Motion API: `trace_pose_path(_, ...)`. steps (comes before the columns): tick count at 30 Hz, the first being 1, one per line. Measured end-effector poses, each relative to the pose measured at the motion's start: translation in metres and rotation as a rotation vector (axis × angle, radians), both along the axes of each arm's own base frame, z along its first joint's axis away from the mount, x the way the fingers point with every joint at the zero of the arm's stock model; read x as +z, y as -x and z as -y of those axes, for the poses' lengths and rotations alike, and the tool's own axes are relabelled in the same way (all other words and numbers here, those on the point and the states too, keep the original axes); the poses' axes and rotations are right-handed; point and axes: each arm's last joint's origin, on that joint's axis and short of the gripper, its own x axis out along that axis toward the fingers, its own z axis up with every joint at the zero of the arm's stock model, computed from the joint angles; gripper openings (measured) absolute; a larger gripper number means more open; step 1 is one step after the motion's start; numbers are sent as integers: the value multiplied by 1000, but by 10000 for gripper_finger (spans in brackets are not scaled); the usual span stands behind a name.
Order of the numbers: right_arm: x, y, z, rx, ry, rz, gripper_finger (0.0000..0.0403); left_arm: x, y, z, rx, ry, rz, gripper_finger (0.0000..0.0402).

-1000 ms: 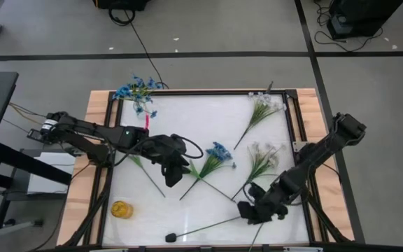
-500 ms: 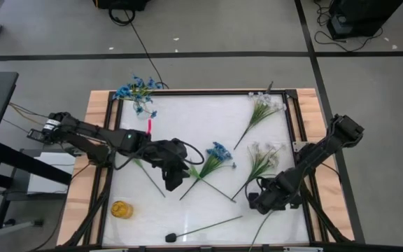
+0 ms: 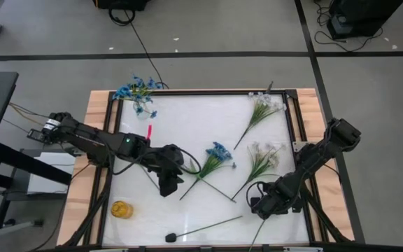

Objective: Sort flowers into vase by color
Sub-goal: Put the right black tulip into the transparent vase

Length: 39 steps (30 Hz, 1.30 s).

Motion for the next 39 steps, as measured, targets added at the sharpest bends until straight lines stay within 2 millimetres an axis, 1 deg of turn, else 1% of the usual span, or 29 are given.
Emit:
trace_pose_path(11, 0, 2, 3, -17, 27, -25, 137, 0, 0, 0, -1, -2, -4, 162)
trace_pose_path(17, -10, 3, 4, -24, -20, -2, 140, 0, 0, 0, 1, 0, -5, 162)
trace_pose_path(22, -21, 7, 9, -24, -26, -10, 140, 0, 0, 0, 1, 0, -5, 162)
trace_pose_path(28, -23, 7, 13, 14, -3, 15, 137, 0, 0, -1, 6, 0, -5, 162)
trace_pose_path(33, -23, 7, 14, 65, 25, 61, 118, 0, 0, -1, 6, 0, -5, 162)
trace_pose_path(36, -24, 9, 13, 115, 55, 103, 93, 0, 0, -2, 23, -8, -3, 162)
trace_pose_path(39, -25, 10, 13, 228, 71, 157, 66, 0, -1, -3, 50, -35, 6, 162)
